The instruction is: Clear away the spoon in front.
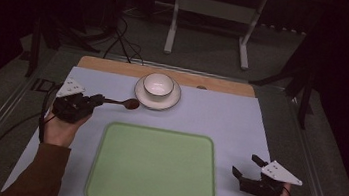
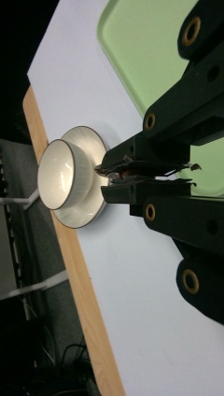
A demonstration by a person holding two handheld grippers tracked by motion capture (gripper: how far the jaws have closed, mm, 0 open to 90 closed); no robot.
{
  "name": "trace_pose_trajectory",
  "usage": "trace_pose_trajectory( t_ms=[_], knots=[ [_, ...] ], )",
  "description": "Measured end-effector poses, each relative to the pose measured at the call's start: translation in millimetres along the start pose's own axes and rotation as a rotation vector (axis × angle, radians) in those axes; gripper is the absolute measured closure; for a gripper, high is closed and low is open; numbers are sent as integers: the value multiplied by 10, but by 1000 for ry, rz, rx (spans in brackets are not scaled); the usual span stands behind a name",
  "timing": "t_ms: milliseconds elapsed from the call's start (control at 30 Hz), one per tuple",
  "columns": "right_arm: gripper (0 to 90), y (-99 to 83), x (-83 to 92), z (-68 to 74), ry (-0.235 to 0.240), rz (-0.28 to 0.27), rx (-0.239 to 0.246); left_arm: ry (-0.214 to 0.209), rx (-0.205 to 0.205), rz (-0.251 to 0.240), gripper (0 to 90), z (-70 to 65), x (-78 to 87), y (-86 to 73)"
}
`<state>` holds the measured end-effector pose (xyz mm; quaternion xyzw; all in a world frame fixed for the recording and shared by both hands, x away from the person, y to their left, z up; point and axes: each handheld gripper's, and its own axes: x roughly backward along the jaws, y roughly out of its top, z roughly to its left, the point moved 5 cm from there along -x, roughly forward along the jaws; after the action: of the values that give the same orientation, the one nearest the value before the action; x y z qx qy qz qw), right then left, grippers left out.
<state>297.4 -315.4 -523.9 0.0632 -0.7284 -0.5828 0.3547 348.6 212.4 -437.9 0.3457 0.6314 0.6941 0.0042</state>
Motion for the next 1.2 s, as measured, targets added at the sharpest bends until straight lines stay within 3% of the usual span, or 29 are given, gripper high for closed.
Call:
trace_pose_trajectory(
  t_ms=[600, 900, 1200],
  knots=[
    [139, -2, -5, 6, 3, 4, 2, -2, -9, 41, 838, -69, 138, -204],
    [139, -3, -7, 7, 2, 5, 0, -12, 20, 62, 838, -71, 247, -381],
    [139, -3, -11, 7, 1, 6, -1, 13, 56, 112, 838, -52, 306, -462]
  ],
)
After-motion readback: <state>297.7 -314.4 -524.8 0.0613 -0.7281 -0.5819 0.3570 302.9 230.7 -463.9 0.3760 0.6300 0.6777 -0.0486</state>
